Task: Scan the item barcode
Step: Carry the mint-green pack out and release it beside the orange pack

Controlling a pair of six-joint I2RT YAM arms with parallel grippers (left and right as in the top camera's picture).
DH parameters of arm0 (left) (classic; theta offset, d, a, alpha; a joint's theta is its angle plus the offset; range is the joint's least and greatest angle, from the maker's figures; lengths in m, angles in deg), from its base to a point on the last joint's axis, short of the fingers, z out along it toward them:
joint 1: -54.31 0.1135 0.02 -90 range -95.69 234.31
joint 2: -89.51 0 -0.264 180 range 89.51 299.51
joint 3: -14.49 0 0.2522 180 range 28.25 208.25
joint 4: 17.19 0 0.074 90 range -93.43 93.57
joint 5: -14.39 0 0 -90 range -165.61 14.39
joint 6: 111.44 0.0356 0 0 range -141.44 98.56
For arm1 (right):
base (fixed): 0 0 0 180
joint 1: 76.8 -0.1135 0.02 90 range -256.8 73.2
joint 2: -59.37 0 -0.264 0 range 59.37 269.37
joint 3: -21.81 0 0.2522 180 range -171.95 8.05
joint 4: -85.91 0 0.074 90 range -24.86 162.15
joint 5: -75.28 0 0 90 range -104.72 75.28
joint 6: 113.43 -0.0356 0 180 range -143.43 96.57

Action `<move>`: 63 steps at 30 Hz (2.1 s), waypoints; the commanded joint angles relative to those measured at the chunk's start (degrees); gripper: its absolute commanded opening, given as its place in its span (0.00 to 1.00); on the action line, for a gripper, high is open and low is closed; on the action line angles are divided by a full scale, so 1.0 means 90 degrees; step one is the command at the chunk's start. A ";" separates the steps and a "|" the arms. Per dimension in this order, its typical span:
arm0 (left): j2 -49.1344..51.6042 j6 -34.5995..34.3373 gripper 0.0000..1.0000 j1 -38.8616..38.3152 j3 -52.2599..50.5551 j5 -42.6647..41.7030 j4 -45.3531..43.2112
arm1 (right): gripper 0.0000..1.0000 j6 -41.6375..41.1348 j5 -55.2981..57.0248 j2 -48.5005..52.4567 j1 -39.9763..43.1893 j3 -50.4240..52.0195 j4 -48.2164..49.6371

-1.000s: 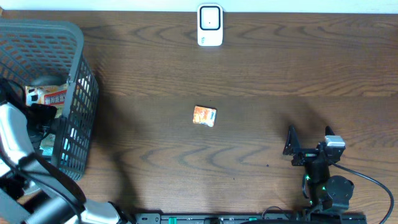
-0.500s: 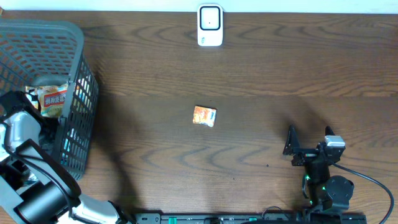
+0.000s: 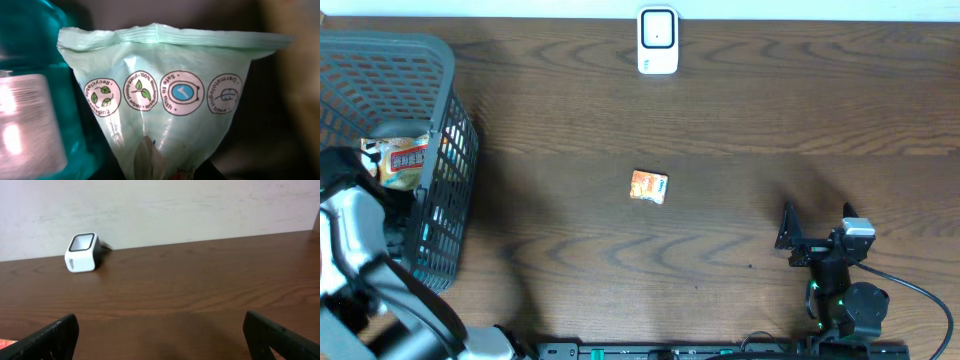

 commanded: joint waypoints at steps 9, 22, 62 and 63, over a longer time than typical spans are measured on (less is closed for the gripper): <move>-0.3602 -0.0398 0.20 -0.0165 0.1258 -0.0940 -0.0238 | 0.99 -0.0051 0.0029 0.0002 -0.0034 0.0010 -0.0022; -0.3963 -0.0311 0.20 -0.4214 0.1256 -0.1404 -0.0573 | 0.99 -0.0051 0.0029 0.0002 -0.0034 0.0010 -0.0022; -0.0328 0.0755 0.98 -0.6533 0.3031 -0.0248 0.0563 | 0.99 -0.0049 0.0029 0.0002 -0.0034 0.0010 -0.0022; -0.0646 0.0855 0.98 -0.6336 0.3237 -0.0248 0.0605 | 0.99 -0.0051 0.0029 0.0002 -0.0034 0.0010 -0.0022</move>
